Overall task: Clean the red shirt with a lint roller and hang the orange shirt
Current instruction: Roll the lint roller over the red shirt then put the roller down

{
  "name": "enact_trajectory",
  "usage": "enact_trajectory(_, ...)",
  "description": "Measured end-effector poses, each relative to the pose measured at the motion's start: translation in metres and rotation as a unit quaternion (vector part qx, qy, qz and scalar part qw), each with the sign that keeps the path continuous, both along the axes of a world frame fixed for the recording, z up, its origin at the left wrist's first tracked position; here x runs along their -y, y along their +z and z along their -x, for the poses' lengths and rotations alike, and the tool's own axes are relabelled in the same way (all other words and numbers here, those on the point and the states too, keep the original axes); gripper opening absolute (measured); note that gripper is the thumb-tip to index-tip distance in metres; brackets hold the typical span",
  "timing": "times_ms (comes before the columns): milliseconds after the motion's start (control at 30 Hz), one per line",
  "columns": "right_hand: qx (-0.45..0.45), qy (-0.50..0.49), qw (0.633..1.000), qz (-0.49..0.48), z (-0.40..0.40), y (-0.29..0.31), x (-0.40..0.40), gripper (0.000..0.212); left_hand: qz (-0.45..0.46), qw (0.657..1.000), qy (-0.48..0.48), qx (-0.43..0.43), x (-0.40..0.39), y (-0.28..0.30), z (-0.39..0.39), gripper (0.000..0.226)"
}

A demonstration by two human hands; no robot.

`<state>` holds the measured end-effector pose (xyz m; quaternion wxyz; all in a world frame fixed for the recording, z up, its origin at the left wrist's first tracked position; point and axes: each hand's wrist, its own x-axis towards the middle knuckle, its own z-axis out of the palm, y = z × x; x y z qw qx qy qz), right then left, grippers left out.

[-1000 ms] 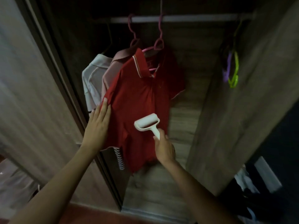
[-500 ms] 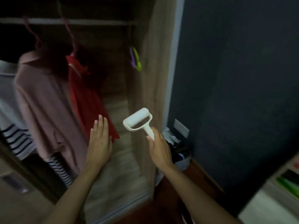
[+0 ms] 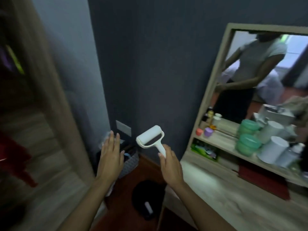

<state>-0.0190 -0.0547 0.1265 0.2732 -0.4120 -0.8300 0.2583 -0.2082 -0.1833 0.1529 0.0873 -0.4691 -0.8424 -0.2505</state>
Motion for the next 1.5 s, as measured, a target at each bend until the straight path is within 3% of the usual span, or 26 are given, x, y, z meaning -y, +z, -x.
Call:
enact_trajectory(233, 0.077, -0.083, 0.992, 0.055, -0.155, -0.068, -0.064, 0.046, 0.077, 0.993, -0.077, 0.047, -0.096, -0.054, -0.125, 0.065)
enact_trajectory(367, 0.142, -0.103, 0.978, 0.114, -0.213, -0.105, -0.076, 0.048, 0.15, 0.981, -0.101, 0.07, -0.125, -0.088, -0.182, 0.066)
enact_trajectory(500, 0.226, -0.122, 0.96, 0.114, -0.249, -0.138, -0.083, 0.046, 0.216, 0.968, -0.092, 0.086, -0.142, -0.124, -0.225, 0.064)
enact_trajectory(667, 0.191, -0.146, 0.952, 0.192, -0.262, -0.164, -0.089, 0.041, 0.263, 0.958, -0.065, 0.095, -0.145, -0.15, -0.25, 0.068)
enact_trajectory(1267, 0.235, -0.137, 0.952, 0.142, -0.249, -0.188, -0.094, 0.047, 0.239, 0.961, -0.03, 0.136, -0.128, -0.141, -0.236, 0.072)
enact_trajectory(1367, 0.269, -0.157, 0.943, 0.114, -0.247, -0.187, -0.096, 0.045, 0.223, 0.963, -0.033, 0.149, -0.13, -0.139, -0.23, 0.073)
enact_trajectory(1500, 0.168, -0.172, 0.971, 0.008, -0.238, -0.183, -0.094, 0.05, 0.225, 0.963, -0.033, 0.148, -0.123, -0.142, -0.217, 0.073)
